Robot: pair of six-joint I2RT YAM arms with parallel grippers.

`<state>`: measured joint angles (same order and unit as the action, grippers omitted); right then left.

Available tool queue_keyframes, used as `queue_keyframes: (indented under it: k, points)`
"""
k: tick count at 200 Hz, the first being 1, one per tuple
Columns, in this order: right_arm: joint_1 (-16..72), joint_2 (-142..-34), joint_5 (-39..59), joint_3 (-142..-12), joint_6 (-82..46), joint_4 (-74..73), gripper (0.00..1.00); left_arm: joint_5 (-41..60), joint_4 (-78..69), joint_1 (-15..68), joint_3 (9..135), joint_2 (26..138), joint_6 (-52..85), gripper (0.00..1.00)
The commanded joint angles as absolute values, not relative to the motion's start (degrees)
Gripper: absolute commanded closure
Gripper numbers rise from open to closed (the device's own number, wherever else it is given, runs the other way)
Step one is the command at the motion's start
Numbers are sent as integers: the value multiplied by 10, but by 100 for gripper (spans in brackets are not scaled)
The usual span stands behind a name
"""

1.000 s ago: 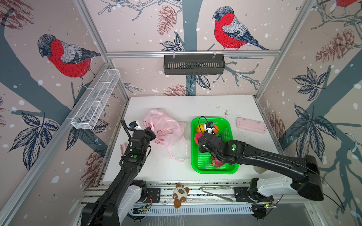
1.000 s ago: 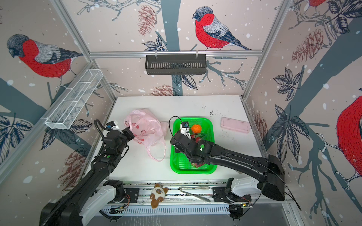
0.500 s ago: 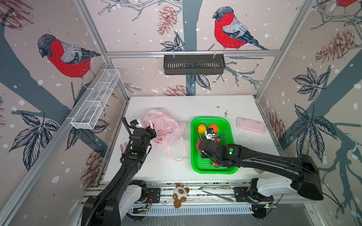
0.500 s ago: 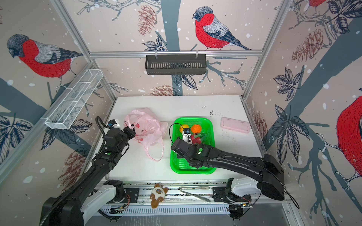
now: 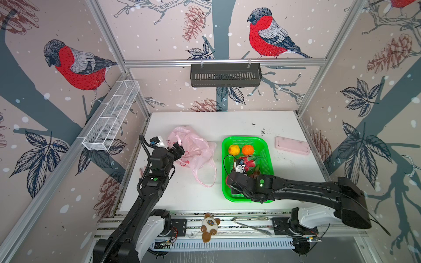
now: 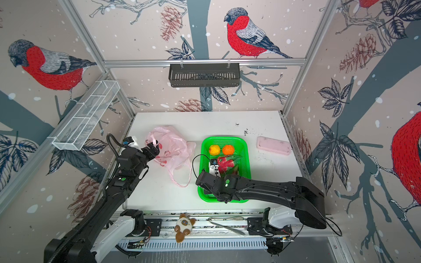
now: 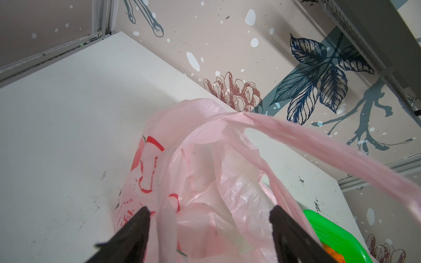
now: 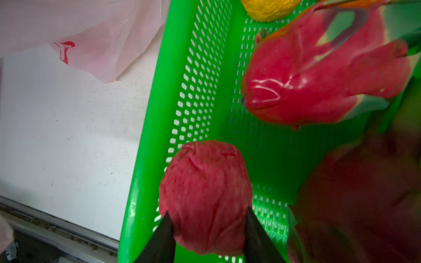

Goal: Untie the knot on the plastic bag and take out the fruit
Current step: 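Lower the small red fruit into the basket while the left gripper releases the bag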

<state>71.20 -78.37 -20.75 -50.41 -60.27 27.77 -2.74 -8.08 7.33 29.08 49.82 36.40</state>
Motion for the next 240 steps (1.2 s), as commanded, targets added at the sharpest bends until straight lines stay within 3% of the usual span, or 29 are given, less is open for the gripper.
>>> queue_keyframes:
  k: [1, 100, 141, 185, 240]
  points:
    - [709, -787, -205, -500, -614, 255, 72, -17, -60, 73, 302, 488, 361, 3]
    - [672, -815, -170, -465, -600, 223, 65, -17, 36, 73, 320, 386, 360, 3]
    - [659, -835, -161, -462, -594, 214, 54, -27, 73, 73, 338, 360, 346, 3]
    - [656, -852, -158, -466, -591, 211, 31, -37, 86, 73, 343, 355, 338, 3]
    - [655, -854, -161, -473, -586, 214, 25, -40, 87, 73, 349, 355, 335, 3]
